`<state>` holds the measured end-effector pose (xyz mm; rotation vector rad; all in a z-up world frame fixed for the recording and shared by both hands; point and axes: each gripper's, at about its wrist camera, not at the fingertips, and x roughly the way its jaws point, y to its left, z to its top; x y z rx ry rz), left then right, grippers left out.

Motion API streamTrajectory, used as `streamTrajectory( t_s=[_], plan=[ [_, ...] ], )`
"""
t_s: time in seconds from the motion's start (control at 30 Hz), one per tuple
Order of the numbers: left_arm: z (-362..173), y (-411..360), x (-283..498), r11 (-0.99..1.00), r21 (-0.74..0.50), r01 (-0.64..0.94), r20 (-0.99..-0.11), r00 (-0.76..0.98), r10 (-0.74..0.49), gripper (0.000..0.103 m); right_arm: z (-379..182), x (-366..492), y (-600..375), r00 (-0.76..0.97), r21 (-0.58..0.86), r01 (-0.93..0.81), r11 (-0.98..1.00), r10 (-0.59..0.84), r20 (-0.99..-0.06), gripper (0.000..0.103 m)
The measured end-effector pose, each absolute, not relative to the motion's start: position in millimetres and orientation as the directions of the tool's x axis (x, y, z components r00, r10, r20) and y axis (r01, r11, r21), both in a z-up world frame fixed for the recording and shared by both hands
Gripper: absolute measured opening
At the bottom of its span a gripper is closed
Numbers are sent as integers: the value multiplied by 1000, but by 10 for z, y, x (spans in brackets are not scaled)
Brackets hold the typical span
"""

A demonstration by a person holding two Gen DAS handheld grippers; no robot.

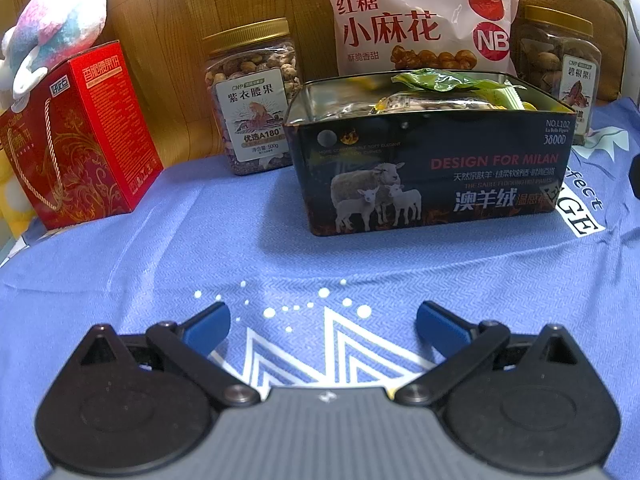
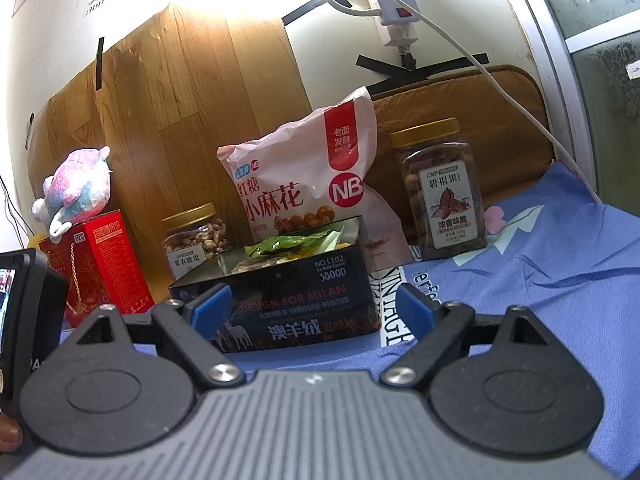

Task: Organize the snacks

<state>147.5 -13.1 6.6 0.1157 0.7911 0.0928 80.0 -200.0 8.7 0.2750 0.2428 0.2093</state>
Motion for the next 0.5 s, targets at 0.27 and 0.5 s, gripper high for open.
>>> streamTrajectory(
  t_s=[0.27,0.5],
  plan=[
    [55,-125,1469,989,141,-39,-703,700,128,103,85,793,-1992,949,292,-171,941,237,-207,91],
    [56,-136,1472,989,142,-39,-703,700,128,103,86,797,-2002,949,293,-171,941,237,-207,91]
  ],
)
